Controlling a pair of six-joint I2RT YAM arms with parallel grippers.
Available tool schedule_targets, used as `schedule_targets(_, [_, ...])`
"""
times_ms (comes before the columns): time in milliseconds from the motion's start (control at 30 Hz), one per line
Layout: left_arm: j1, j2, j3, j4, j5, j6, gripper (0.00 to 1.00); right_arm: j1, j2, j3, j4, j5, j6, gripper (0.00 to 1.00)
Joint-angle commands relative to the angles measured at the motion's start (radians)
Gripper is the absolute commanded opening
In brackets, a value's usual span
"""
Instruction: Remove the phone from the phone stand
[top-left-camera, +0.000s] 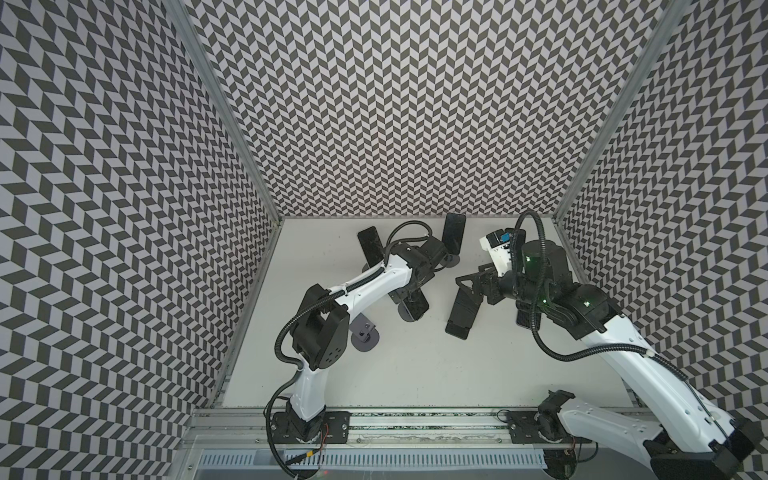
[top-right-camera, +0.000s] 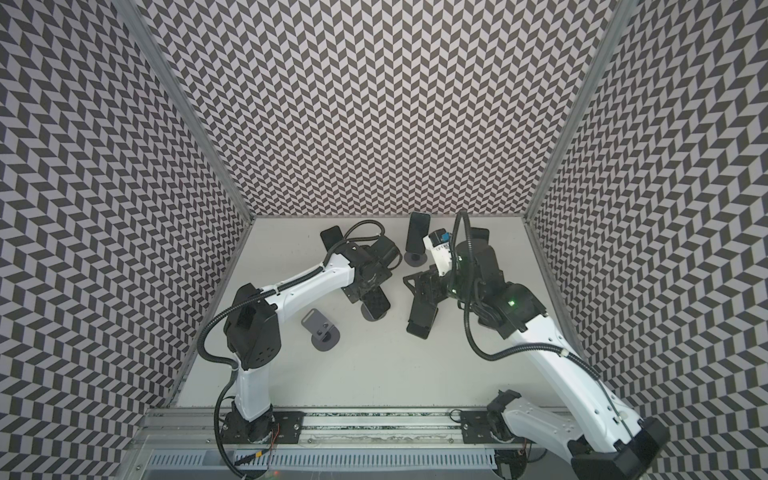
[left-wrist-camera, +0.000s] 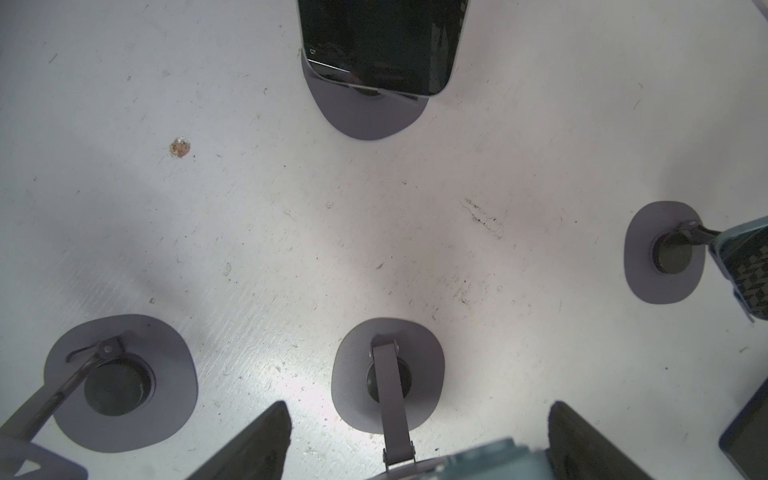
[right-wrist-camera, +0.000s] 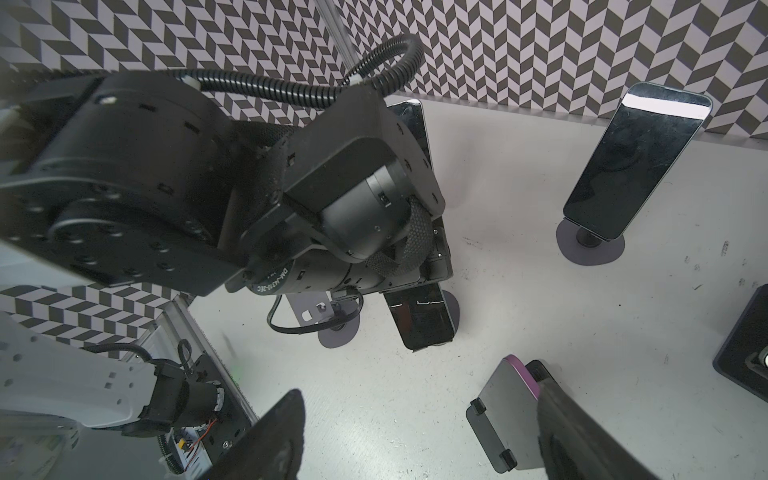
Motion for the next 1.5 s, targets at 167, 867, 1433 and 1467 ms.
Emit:
schedule_targets(167, [0.004, 0.018, 0.025, -0.021, -0.02, 0.005, 0.95, 0.004, -0.006, -0.007, 0.046, -0.006, -0.012, 0.85])
schedule_targets(867, [0.004, -0.005, -0.001, -0.01, -0.021, 0.005, 0.88, 0.004, -0.01, -0.009, 0.049, -0.007, -0.012, 0.85])
schedule_targets(1433, [0.006, -0.034, -0.052, 0.021, -0.004, 0.004, 0.83, 0.004, -0.003, -0.014, 0.055, -0.012, -0.01, 0.85])
schedule_targets(1467, [0.006, -0.033, -0.051, 0.021, -0.004, 0.004, 0.83, 0.004, 0.0, -0.013, 0.057, -0.011, -0.012, 0.85])
